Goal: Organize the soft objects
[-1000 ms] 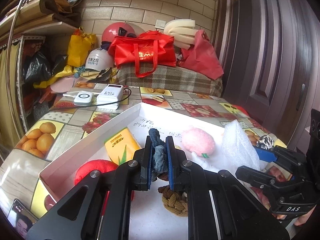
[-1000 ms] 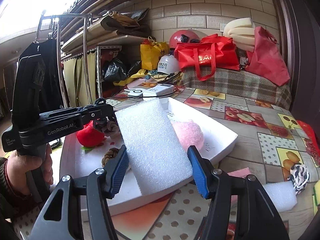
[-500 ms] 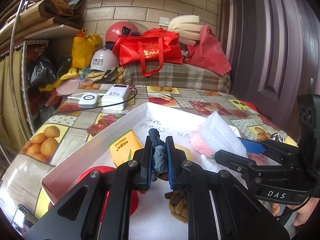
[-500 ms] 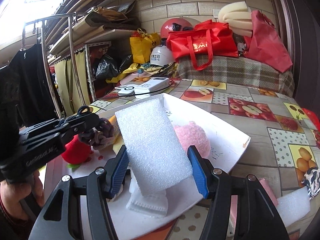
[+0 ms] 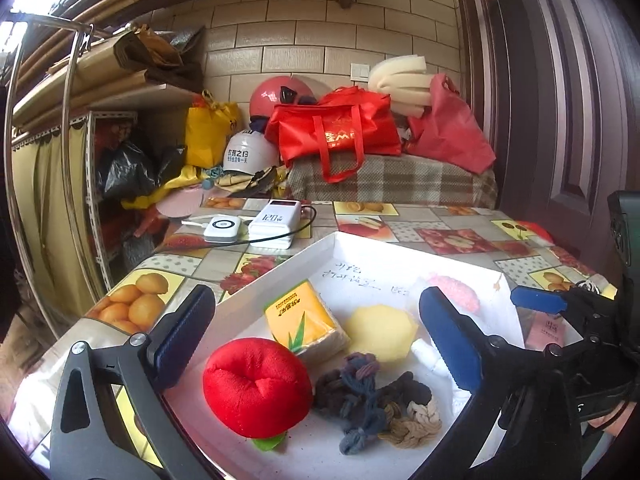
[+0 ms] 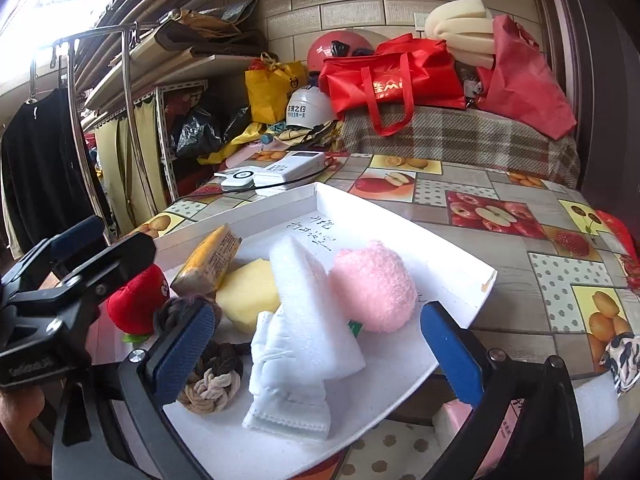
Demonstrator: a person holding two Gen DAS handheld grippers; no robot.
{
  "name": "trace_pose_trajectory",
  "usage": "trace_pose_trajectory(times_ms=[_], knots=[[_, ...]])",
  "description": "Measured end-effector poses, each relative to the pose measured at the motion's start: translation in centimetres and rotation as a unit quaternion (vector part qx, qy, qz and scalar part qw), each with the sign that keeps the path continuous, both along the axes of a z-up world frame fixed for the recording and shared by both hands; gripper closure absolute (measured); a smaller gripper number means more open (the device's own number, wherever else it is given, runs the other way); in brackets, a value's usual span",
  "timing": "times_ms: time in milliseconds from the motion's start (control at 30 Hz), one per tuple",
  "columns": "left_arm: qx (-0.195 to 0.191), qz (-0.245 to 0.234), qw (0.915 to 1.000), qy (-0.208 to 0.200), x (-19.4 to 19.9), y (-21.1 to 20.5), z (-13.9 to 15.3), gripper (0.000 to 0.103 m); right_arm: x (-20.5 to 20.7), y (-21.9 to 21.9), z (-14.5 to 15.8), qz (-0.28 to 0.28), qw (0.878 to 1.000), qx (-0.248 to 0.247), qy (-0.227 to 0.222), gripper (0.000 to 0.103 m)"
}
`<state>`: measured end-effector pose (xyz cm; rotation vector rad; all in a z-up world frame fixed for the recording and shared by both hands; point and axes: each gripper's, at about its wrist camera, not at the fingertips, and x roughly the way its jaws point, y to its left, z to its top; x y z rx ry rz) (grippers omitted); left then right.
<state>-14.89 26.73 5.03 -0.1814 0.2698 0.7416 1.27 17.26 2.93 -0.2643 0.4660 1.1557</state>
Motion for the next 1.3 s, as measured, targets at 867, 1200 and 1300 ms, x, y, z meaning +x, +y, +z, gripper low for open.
trace_pose_trajectory(times_ms=[867, 1200, 1300], knots=[[-0.019, 0.004, 0.9996, -0.02, -0.8, 0.7, 0.3, 0.0, -1.2, -1.1, 0.6, -0.006, 0.999, 0.037, -0.039, 0.0], [0.006, 0.001, 0.9998, -0.017, -0.9, -0.8, 0.4, 0.0, -2.8, -2.8, 1.0, 0.009, 0.996, 0.062, -0.071, 0.0], [0.012, -0.005, 0.9998, -0.013, -0.8, -1.6, 0.4, 0.0, -3.0, -3.9, 1.1, 0.015, 0.995, 0.067, -0.069, 0.0]])
